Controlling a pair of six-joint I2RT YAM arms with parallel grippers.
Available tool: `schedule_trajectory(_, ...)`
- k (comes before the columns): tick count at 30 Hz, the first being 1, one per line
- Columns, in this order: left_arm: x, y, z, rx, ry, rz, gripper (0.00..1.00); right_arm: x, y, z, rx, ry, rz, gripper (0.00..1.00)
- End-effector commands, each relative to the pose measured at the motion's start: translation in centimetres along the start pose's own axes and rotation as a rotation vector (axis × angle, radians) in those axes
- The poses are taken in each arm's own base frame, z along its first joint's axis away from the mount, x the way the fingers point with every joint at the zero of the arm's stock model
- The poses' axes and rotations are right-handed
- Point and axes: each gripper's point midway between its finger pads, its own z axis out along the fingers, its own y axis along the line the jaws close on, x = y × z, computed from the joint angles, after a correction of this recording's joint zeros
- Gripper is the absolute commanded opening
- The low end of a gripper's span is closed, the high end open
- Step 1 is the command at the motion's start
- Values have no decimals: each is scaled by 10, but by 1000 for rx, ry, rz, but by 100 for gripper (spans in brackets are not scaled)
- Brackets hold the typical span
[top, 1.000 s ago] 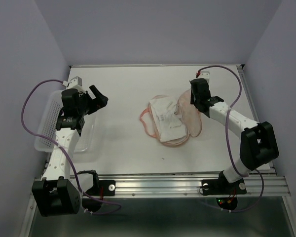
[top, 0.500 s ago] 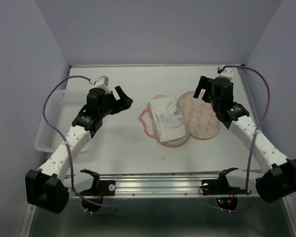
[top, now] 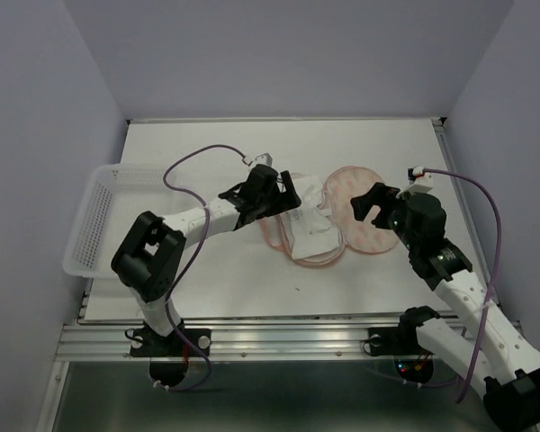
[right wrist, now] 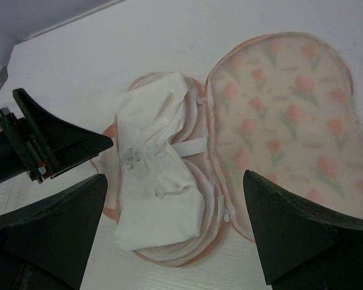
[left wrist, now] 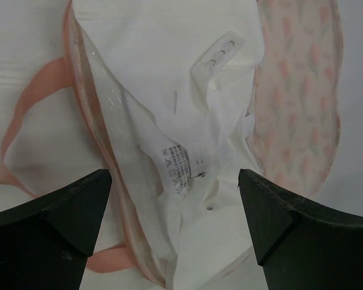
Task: Unzip the laundry bag and remove the bra
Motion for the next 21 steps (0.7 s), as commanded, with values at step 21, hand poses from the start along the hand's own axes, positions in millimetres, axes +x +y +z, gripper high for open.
schedule_trajectory(21, 21, -3, 31, -44, -5, -7, 98, 9, 14, 2, -96, 5, 28, 100)
